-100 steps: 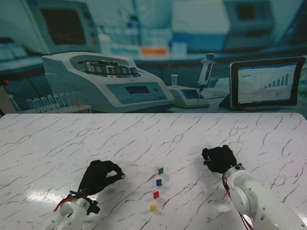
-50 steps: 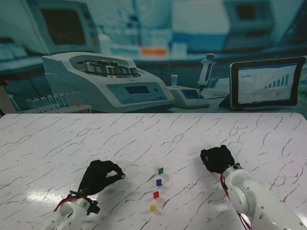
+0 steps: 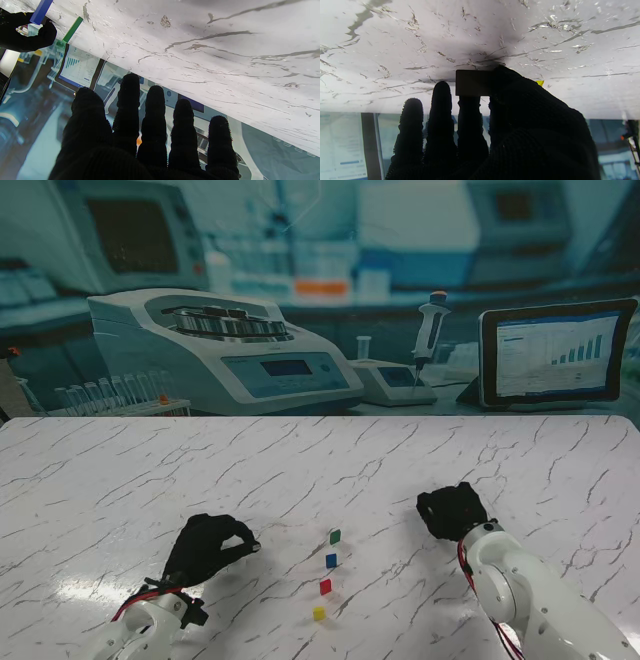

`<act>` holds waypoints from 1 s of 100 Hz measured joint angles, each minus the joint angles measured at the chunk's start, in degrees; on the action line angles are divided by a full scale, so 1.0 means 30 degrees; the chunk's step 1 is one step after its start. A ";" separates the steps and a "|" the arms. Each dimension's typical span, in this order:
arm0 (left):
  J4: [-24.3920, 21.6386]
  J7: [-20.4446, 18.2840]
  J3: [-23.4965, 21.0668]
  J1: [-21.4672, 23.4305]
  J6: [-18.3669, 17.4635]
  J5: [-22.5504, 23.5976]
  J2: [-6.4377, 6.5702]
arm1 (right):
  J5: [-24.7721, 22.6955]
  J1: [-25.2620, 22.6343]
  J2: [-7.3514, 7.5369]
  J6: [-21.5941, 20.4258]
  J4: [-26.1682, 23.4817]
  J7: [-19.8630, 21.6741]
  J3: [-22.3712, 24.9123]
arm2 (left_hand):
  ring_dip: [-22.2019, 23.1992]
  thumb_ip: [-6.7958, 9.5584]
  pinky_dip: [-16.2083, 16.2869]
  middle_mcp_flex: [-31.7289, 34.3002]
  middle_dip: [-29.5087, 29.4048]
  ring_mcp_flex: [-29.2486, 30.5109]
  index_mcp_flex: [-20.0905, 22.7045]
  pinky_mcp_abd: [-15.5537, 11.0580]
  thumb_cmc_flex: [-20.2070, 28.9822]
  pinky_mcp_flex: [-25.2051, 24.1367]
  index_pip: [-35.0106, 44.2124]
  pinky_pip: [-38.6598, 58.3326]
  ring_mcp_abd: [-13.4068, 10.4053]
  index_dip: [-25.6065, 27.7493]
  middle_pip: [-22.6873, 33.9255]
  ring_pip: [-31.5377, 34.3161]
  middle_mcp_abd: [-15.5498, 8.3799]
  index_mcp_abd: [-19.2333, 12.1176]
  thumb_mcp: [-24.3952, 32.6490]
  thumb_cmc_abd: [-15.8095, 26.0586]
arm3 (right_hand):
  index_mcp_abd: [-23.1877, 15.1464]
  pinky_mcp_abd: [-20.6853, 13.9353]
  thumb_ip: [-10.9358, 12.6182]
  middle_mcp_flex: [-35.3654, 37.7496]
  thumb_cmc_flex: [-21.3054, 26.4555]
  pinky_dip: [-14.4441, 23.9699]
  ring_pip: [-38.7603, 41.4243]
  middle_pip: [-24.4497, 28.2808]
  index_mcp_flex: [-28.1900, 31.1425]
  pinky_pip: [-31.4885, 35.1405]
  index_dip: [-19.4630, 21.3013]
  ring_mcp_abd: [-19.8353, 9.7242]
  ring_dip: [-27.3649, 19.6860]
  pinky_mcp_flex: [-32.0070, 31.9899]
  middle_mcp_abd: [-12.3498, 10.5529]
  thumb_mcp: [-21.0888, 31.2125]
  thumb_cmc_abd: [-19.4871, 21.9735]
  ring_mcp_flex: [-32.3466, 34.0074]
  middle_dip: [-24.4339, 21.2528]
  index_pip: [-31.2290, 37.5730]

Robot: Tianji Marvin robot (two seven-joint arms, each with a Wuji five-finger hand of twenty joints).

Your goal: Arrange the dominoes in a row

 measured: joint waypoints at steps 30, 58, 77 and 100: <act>0.0023 -0.0003 -0.0008 -0.0004 0.0000 -0.0015 0.0000 | -0.0034 -0.0269 0.0016 -0.0052 -0.0390 0.0722 0.0484 | 0.0000 0.0000 0.0001 0.0001 0.0000 0.0001 0.0000 0.0000 0.0000 0.0053 0.0126 0.0003 -0.0002 -0.0002 0.0000 0.0116 0.0000 0.0000 0.0000 0.0000 | 0.0821 0.0000 0.0004 -0.1020 -0.0477 0.0238 -0.0535 -0.0408 -0.1038 -0.0504 -0.0853 0.0021 -0.0338 -0.0156 0.0252 -0.0055 0.0030 -0.0480 -0.0420 -0.0599; 0.0051 0.0054 0.0012 -0.0021 -0.0001 -0.0003 0.0000 | 0.0023 -0.0251 0.0040 -0.0030 -0.0347 0.0740 0.0499 | 0.0000 0.0000 0.0002 0.0001 0.0000 0.0001 0.0000 0.0000 0.0000 0.0056 0.0161 0.0005 -0.0005 -0.0002 0.0041 0.0122 0.0000 0.0000 0.0000 0.0000 | 0.0512 0.0000 0.0005 -0.1011 -0.0596 0.0512 -0.0390 -0.0078 -0.0617 -0.0516 -0.0484 0.0015 -0.0060 -0.0173 0.0185 -0.0318 0.0167 -0.0461 -0.0236 0.0097; 0.0117 0.0141 0.0024 -0.0047 -0.0010 -0.0003 -0.0005 | 0.0033 -0.0106 0.0051 -0.0016 -0.0153 0.0547 0.0356 | 0.0000 0.0000 0.0003 0.0001 0.0000 0.0004 0.0000 0.0000 0.0000 0.0056 0.0164 0.0006 -0.0005 -0.0002 0.0111 0.0125 0.0000 0.0000 0.0000 0.0000 | -0.0505 0.0000 0.1151 -0.0748 -0.0998 0.0720 0.0019 0.0137 0.0080 -0.0567 0.0440 -0.0041 0.0098 -0.0173 0.0001 0.0237 -0.0005 -0.0401 -0.0198 0.0037; 0.0233 0.0320 0.0051 -0.0104 -0.0030 -0.0020 -0.0019 | -0.0029 0.0036 0.0056 0.0015 0.0077 0.0240 0.0178 | 0.0000 0.0000 0.0005 0.0001 0.0001 0.0004 0.0000 0.0000 -0.0009 0.0056 0.0166 0.0012 -0.0005 -0.0002 0.0113 0.0127 0.0000 0.0000 0.0000 0.0000 | -0.1190 0.0000 0.2503 -0.1344 -0.1843 0.0738 -0.0364 0.0238 0.0251 -0.0852 0.1090 -0.0186 -0.0106 -0.0173 0.0007 0.1242 -0.0359 -0.0438 -0.0227 0.0010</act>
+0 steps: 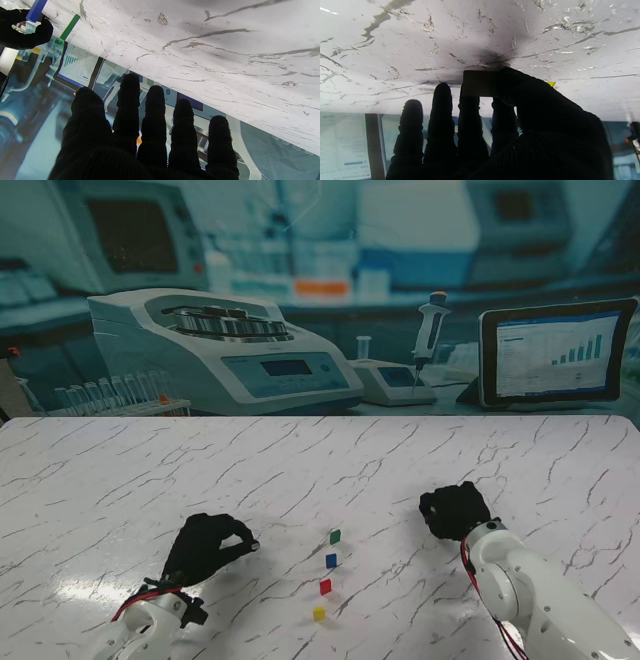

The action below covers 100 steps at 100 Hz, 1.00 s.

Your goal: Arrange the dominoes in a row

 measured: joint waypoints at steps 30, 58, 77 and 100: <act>0.0097 0.0153 0.0034 -0.0063 -0.0009 0.0018 -0.0014 | -0.0122 -0.0044 -0.0019 0.0117 0.0100 -0.0328 -0.0027 | 0.0001 0.0000 0.0007 0.0000 0.0000 0.0000 0.0000 0.0000 -0.0007 0.0000 0.0000 0.0003 0.0000 0.0000 0.0033 0.0000 0.0000 0.0000 0.0000 0.0000 | -0.0570 0.0000 0.0273 -0.2069 -0.0428 0.0014 -0.0805 -0.0834 0.0002 -0.0084 0.0428 -0.0125 -0.0815 -0.0724 0.0089 0.0448 -0.0220 -0.1853 -0.1274 0.0072; 0.0106 0.0178 0.0046 -0.0079 -0.0009 0.0033 -0.0018 | -0.0549 -0.0613 -0.0042 0.0196 -0.0381 -0.0705 0.0295 | 0.0006 0.0000 0.0014 0.0001 0.0001 0.0000 0.0000 0.0000 -0.0196 0.0000 0.0000 0.0013 0.0000 0.0000 0.0041 0.0001 0.0000 0.0000 -0.0009 0.0000 | -0.0707 0.0001 0.0273 -0.2734 -0.0428 0.0011 -0.0819 -0.0883 0.0022 -0.0112 0.0250 -0.0106 -0.1222 -0.1162 0.0388 0.0566 -0.0353 -0.2433 -0.2225 0.0072; 0.0113 0.0226 0.0046 -0.0078 -0.0009 0.0044 -0.0022 | -0.0829 -0.0763 -0.0041 0.0207 -0.0797 -0.0598 0.0431 | 0.0008 0.0000 0.0019 0.0002 0.0003 0.0000 0.0000 0.0000 -0.0196 0.0000 0.0000 0.0018 0.0000 0.0000 0.0045 0.0002 0.0000 0.0000 -0.0009 0.0000 | -0.0710 0.0001 0.0273 -0.2734 -0.0428 -0.0004 -0.0826 -0.0882 0.0242 0.0126 0.0034 -0.0079 -0.1270 -0.1405 0.0394 0.0566 -0.0400 -0.2963 -0.2418 -0.0058; 0.0123 0.0243 0.0046 -0.0077 -0.0015 0.0047 -0.0025 | -0.0994 -0.1031 -0.0044 0.0203 -0.1310 -0.0501 0.0786 | 0.0053 0.0000 0.0022 0.0003 0.0004 0.0000 0.0000 0.0000 -0.0198 0.0000 0.0001 0.0047 0.0000 0.0000 0.0121 0.0003 0.0000 0.0000 -0.0009 0.0002 | -0.0755 0.0001 0.0273 -0.2885 -0.0428 -0.0107 0.0938 0.0407 0.0254 0.1067 -0.0484 -0.0078 -0.0497 -0.1486 0.0402 0.0573 -0.0581 -0.3118 -0.0451 -0.0129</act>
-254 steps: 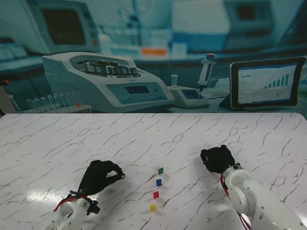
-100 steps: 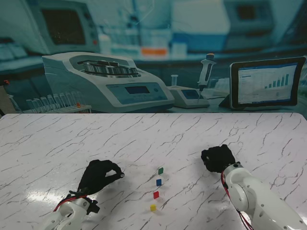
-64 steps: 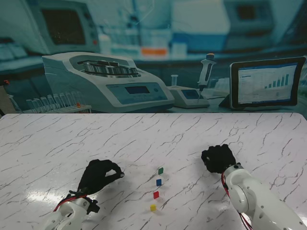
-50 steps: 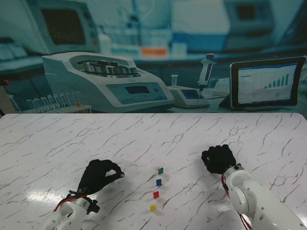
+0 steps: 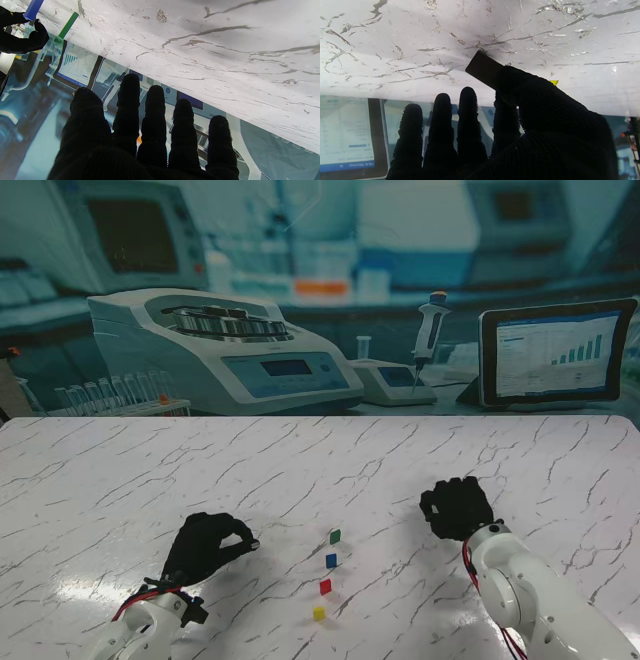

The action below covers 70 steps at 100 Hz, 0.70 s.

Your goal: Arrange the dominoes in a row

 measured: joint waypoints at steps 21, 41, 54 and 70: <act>0.0022 0.0034 0.0011 -0.0005 -0.0007 -0.0002 -0.0003 | 0.0063 -0.0105 -0.0020 -0.0009 -0.0159 -0.0245 0.0094 | 0.0077 0.0000 0.0006 0.0005 0.0000 0.0096 0.0000 0.0000 0.0000 0.0000 0.0037 0.0005 -0.0002 0.0000 0.0094 0.0006 0.0000 0.0000 0.0000 0.0000 | 0.0062 0.0000 0.0000 0.4881 0.0000 -0.0176 0.1197 0.1058 0.0190 0.0744 -0.0211 -0.0670 0.0976 0.0384 -0.1095 -0.0011 -0.0025 0.2853 0.2254 0.0000; 0.0044 0.0099 0.0023 -0.0017 -0.0009 -0.0002 -0.0007 | 0.0376 -0.0110 -0.0102 0.0009 -0.0116 -0.0899 0.0019 | 0.0114 0.0000 0.0011 0.0010 0.0002 0.0287 0.0000 0.0000 0.0000 0.0006 0.0053 0.0007 -0.0005 0.0000 0.0098 0.0181 0.0000 0.0000 0.0000 0.0000 | 0.1467 0.0000 0.0000 0.7626 0.0000 -0.0408 0.0290 0.0599 0.0158 0.1194 0.0582 -0.0796 0.0561 0.0565 -0.1544 -0.0221 0.0481 0.5446 -0.0438 0.0000; 0.0045 0.0094 0.0025 -0.0022 -0.0008 -0.0002 -0.0008 | 0.0703 -0.0110 -0.0170 0.0057 -0.0103 -0.1022 -0.0035 | 0.0114 0.0000 0.0015 0.0011 0.0005 0.0287 0.0000 0.0000 0.0000 0.0006 0.0059 0.0008 -0.0005 0.0000 0.0101 0.0182 0.0000 0.0000 0.0000 0.0000 | 0.2718 0.0000 0.0362 0.8018 0.0000 -0.0597 -0.0349 0.0621 -0.0590 0.1434 0.1667 -0.0879 0.0038 0.0583 -0.1786 -0.0283 0.1348 0.6534 -0.2319 0.0518; 0.0046 0.0067 0.0024 -0.0027 -0.0004 -0.0010 -0.0011 | 0.1694 -0.0097 -0.0304 0.0078 0.0073 -0.1498 -0.0147 | 0.0118 0.0000 0.0017 0.0012 0.0007 0.0287 0.0000 0.0000 0.0000 0.0006 0.0068 0.0009 -0.0005 0.0000 0.0102 0.0182 0.0000 0.0000 0.0000 0.0000 | 0.3583 0.0000 0.0714 0.8702 0.0000 -0.0653 -0.0829 0.0591 -0.1013 0.1677 0.2189 -0.0965 -0.0308 0.0595 -0.2002 -0.0458 0.1840 0.7213 -0.4534 0.0990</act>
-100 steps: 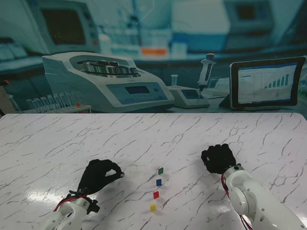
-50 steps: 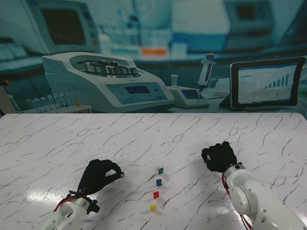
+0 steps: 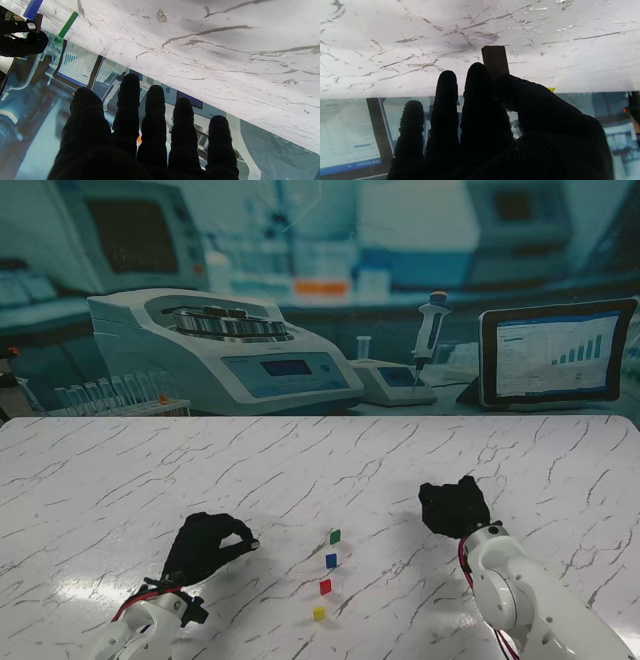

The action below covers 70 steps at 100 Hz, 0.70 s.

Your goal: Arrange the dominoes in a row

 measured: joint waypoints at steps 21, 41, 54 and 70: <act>0.0002 -0.0001 -0.0006 -0.0006 0.0000 -0.0002 -0.0001 | -0.0295 0.0091 -0.0048 -0.0049 0.0193 -0.0176 -0.0188 | 0.0002 0.0000 0.0001 0.0434 0.0002 0.0000 0.0000 0.0000 -0.0001 0.0000 0.0086 0.0001 0.0000 0.0000 0.0001 0.0000 0.0000 0.0000 0.0000 0.0000 | 0.0183 0.0000 0.0000 0.0018 0.0000 -0.0063 -0.0017 0.0297 -0.0022 0.0194 0.0002 -0.0002 -0.0191 0.0002 0.0000 -0.0004 0.0007 0.0156 -0.0283 0.0158; 0.0005 0.0043 -0.0037 0.0001 -0.0014 0.0079 -0.0001 | -0.0385 0.0237 -0.0042 0.0101 0.0056 -0.0160 -0.0459 | 0.0002 0.0000 0.0004 0.0434 0.0004 0.0001 0.0000 0.0000 -0.0002 0.0000 0.0101 0.0002 0.0000 0.0000 0.0002 0.0000 0.0000 0.0000 0.0000 0.0000 | 0.0192 0.0000 0.0000 0.0017 0.0000 -0.0066 -0.0004 0.0536 -0.0026 0.0204 0.0002 -0.0006 -0.0191 0.0045 0.0000 -0.0005 0.0009 0.0153 -0.0284 0.0173; -0.0004 0.0055 -0.0058 0.0028 -0.0046 0.0128 -0.0001 | -0.0419 0.0426 -0.0032 0.0347 -0.0193 -0.0122 -0.0888 | 0.0002 0.0000 0.0004 0.0434 0.0004 0.0001 0.0000 0.0000 -0.0002 0.0000 0.0101 0.0002 0.0000 0.0000 0.0002 0.0000 0.0000 0.0000 0.0000 0.0000 | 0.0192 0.0000 0.0000 0.0016 0.0000 -0.0066 -0.0002 0.0574 -0.0028 0.0204 0.0002 -0.0010 -0.0191 0.0081 0.0000 -0.0004 0.0009 0.0151 -0.0286 0.0195; -0.0049 0.0036 -0.0103 0.0095 -0.0084 0.0155 0.0003 | -0.0295 0.0904 -0.0039 0.0739 -0.0332 -0.0144 -0.1743 | 0.0002 0.0000 0.0005 0.0434 0.0004 0.0001 0.0000 0.0000 -0.0002 0.0000 0.0101 0.0003 0.0000 0.0000 0.0002 0.0001 0.0000 0.0000 0.0000 0.0000 | 0.0192 0.0000 0.0000 0.0015 0.0000 -0.0066 -0.0002 0.0718 -0.0050 0.0205 0.0002 -0.0031 -0.0191 0.0176 0.0000 -0.0004 0.0010 0.0145 -0.0302 0.0207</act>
